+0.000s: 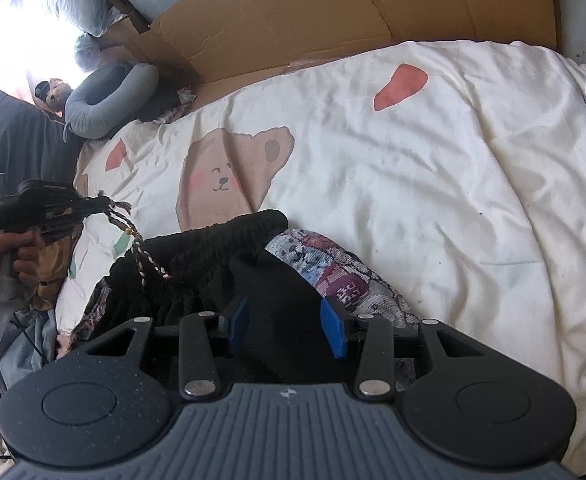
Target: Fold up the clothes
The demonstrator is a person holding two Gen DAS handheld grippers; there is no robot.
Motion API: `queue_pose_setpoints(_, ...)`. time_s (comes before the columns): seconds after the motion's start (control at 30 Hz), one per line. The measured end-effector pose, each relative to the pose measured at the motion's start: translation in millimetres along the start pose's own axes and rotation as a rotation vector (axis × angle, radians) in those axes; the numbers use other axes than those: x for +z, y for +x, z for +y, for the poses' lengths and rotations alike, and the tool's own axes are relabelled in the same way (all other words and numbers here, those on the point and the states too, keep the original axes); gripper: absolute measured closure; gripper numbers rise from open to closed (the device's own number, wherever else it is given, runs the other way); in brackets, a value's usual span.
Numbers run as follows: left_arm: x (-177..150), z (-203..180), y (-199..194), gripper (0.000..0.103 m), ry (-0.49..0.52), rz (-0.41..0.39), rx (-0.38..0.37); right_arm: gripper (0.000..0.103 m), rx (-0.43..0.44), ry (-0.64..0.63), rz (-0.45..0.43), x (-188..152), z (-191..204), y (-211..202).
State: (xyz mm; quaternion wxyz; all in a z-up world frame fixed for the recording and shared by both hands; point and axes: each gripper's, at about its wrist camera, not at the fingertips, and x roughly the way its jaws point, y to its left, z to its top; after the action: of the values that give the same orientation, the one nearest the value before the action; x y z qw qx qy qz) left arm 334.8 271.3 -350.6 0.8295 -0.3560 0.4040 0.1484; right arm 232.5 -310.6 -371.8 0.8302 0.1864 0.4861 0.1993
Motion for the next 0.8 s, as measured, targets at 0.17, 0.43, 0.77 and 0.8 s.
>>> queue_pose_setpoints(0.17,-10.1,-15.6,-25.4,0.101,0.005,0.023,-0.083,0.056,0.003,0.006,-0.005,-2.1,1.3,-3.0)
queue_pose_setpoints(0.43,-24.1,-52.0,-68.5,0.101,0.147,0.099,-0.225,0.056,-0.001,0.019,-0.019,-2.8,0.2,-7.8)
queue_pose_setpoints(0.77,-42.3,-90.7,-100.6,0.101,0.332,0.170,-0.374,0.056,-0.013,0.036,-0.030,-2.3,-5.2,-11.9)
queue_pose_setpoints(0.8,-44.4,-94.2,-101.7,0.101,0.350,0.180,-0.383,0.056,-0.014,0.036,-0.030,-2.1,-5.2,-12.7)
